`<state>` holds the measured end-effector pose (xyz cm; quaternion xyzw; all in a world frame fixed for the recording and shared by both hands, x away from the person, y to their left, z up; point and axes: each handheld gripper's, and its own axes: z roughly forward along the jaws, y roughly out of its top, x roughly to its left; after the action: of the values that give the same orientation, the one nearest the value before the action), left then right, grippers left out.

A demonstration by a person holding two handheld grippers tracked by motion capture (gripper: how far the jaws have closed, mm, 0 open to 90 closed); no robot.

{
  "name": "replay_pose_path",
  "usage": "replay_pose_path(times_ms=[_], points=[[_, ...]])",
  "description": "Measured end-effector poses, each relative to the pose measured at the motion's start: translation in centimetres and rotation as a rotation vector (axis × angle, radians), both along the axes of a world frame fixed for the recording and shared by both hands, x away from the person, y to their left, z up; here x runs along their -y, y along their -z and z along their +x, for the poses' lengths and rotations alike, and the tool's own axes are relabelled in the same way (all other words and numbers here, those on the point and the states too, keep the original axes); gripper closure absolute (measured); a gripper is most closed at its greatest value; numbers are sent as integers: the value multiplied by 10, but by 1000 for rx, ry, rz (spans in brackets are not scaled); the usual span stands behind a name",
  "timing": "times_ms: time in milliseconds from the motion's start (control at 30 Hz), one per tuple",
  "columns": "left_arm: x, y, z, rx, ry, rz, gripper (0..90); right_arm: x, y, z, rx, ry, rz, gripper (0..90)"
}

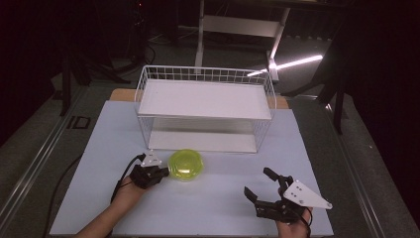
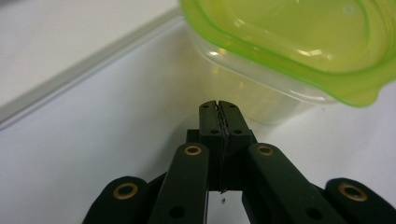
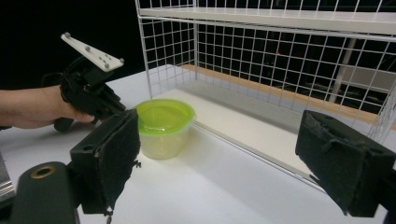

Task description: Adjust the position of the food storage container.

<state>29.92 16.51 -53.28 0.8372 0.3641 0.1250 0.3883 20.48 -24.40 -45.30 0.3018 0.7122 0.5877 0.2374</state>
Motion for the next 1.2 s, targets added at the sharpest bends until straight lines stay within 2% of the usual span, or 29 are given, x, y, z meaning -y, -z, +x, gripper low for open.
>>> replay_pose_path(times_ms=[133, 200, 300, 467, 533, 600, 633, 800, 867, 1067, 1200], points=[[4, -2, 4, 11, -4, 0, 900, 0, 0, 1, -4, 0, 1, 137], [8, -1, 5, 14, 3, -14, 900, -1, 0, 1, -5, -5, 1, 137], [16, 1, 9, 13, 13, 0, 900, -1, 0, 0, -4, -6, -3, 138], [30, 2, 16, 10, 22, -9, 900, 1, 0, 1, -11, -5, 7, 137], [37, 2, 18, 13, 41, 4, 900, 2, 0, 1, -10, -5, 10, 137], [37, 2, 18, 13, 41, 4, 900, 2, 0, 0, -11, -6, 12, 137], [49, 3, 22, 9, 49, -15, 900, 1, 0, 0, -12, -10, 9, 137], [66, 5, 23, -3, 84, -18, 900, 1, 0, -1, -10, -14, 5, 137], [71, 6, 23, 3, 94, -10, 900, 1, 1, 0, -12, -12, 4, 137], [81, 5, 27, 0, 88, -29, 900, 1, 2, 0, -18, -14, 3, 137], [85, 5, 29, 3, 95, -18, 900, 0, 2, 0, -23, -18, 2, 137]])
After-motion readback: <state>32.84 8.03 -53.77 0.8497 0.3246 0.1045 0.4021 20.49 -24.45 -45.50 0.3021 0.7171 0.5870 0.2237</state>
